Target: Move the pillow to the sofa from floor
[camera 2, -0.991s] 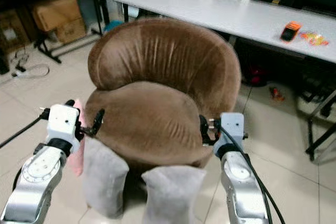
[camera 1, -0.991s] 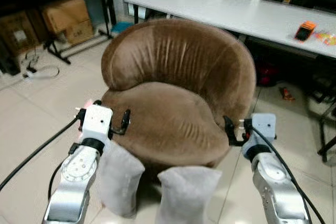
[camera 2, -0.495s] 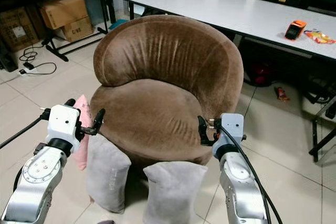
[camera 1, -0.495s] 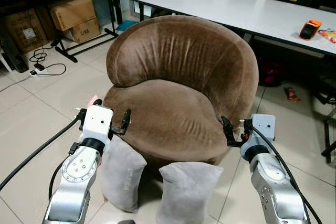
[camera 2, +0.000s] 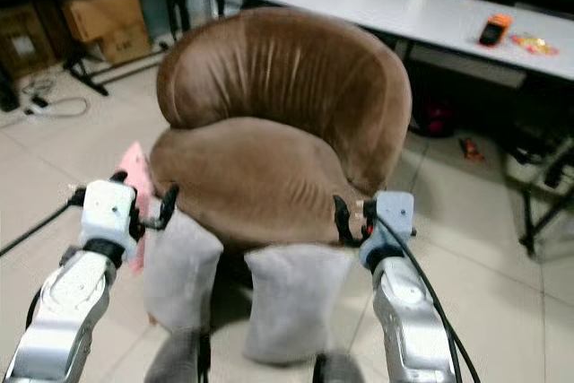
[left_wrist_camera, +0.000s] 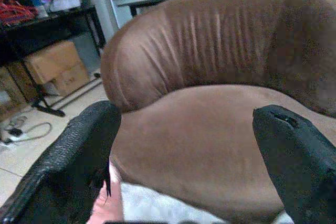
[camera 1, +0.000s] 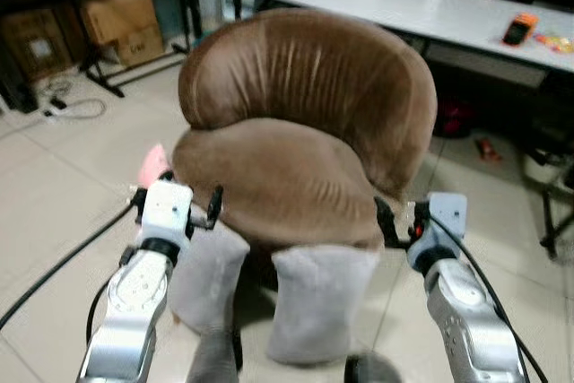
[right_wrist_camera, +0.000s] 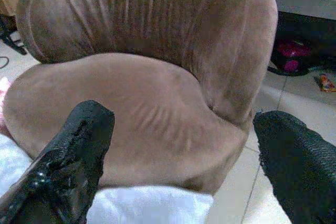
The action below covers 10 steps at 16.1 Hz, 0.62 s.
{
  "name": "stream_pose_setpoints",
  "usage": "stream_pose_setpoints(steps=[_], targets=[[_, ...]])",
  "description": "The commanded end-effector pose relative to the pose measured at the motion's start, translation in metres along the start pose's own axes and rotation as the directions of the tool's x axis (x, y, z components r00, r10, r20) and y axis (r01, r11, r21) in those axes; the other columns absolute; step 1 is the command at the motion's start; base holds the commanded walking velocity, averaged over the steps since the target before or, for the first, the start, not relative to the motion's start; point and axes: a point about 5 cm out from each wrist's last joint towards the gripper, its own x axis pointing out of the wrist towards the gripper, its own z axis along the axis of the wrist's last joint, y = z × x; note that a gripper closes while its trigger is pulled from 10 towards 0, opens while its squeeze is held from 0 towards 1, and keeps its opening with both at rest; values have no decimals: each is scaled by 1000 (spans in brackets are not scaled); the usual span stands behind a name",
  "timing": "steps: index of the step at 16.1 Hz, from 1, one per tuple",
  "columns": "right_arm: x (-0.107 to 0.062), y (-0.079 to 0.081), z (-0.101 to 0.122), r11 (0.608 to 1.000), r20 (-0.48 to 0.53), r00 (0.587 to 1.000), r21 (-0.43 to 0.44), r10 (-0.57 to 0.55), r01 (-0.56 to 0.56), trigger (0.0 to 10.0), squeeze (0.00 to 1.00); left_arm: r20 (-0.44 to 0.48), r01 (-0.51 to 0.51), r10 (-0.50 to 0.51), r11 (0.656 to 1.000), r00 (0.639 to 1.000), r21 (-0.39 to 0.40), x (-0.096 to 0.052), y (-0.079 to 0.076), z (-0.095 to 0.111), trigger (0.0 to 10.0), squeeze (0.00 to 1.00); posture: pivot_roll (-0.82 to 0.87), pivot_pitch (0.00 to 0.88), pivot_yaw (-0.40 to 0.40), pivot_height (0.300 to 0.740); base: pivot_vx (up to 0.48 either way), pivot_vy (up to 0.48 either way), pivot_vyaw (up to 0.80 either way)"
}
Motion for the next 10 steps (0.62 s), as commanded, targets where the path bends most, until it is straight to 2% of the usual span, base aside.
stream_pose_setpoints(steps=[1, 3, 5, 8, 10], targets=[[1, -3, 3, 1000, 4, 1000, -8, -1, 1, 10000, 0, -12, -17, 17, 1000, 1000, -9, 0, 1, 0, 10000, 0, 67, 0, -34, 615, 0, 0, 0], [2, -3, 4, 1000, 2, 1000, -10, 0, 0, 10000, 0, -35, -38, 37, 999, 999, -34, 0, 1, -2, 10000, 0, 69, 0, -38, 615, 0, 0, 0], [2, -4, 4, 1000, 0, 1000, -9, 2, -2, 10000, 0, 3, -26, 26, 1000, 1000, -13, 1, 1, 0, 10000, 0, 68, 0, -41, 615, 0, 0, 0], [3, -4, 4, 1000, -2, 1000, -13, 8, -8, 10000, 0, 7, -21, 21, 998, 1000, -54, 0, 1, 0, 10000, 27, 69, 0, -46, 615, 0, 0, 0], [3, -4, 4, 1000, -3, 1000, -14, 5, -5, 10000, 0, 4, -21, 21, 998, 1000, -56, -1, 1, 0, 10000, 35, 69, 0, -48, 615, 251, 0, 0]])
